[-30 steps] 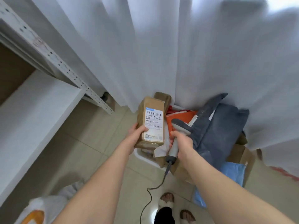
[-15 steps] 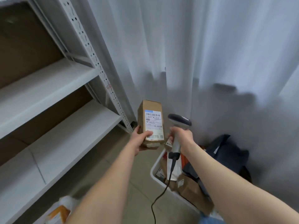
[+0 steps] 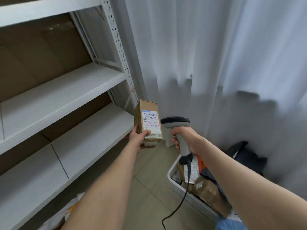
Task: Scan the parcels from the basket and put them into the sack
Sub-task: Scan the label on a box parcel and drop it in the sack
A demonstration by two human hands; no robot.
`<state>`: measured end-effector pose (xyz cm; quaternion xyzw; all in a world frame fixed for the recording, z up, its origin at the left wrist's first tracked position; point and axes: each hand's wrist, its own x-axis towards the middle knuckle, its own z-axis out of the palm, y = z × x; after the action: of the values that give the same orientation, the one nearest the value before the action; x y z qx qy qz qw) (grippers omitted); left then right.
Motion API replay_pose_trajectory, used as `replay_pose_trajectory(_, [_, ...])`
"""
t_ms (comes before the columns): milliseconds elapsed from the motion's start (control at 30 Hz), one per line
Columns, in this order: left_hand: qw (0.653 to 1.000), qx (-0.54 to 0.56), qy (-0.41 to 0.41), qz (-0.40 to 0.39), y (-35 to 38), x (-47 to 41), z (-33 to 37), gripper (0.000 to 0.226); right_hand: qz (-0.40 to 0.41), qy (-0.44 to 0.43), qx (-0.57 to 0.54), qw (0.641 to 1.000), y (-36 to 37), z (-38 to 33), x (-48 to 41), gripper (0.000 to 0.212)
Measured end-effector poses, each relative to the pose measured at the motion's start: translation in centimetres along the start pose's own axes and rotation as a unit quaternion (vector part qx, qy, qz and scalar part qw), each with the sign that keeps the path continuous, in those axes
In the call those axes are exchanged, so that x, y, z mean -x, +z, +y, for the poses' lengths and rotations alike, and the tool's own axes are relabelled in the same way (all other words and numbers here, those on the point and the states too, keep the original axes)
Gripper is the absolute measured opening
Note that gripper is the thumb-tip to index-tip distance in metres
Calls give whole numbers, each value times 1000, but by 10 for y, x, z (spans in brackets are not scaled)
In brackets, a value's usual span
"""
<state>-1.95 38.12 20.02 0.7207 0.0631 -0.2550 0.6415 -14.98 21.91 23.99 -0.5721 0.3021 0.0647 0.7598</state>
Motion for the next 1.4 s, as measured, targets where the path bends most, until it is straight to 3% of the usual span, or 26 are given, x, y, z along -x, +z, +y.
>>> replay_pose_trajectory(600, [1000,-1,5,-15,-103,-15,-10,67,38,-5,2,999,107,11,17,4])
replay_pose_trajectory(900, [995,12,-95,5,-164,26,-41,49,62,2,-66,996,156,52,20,17])
replay_pose_trajectory(1200, [981,41,-187,-3,-262,125,-115,59,2,49,-17,999,254,135,56,49])
replay_pose_trajectory(1400, [974,73,-212,-18,-358,170,-156,43,-54,73,-8,996,331,181,76,42])
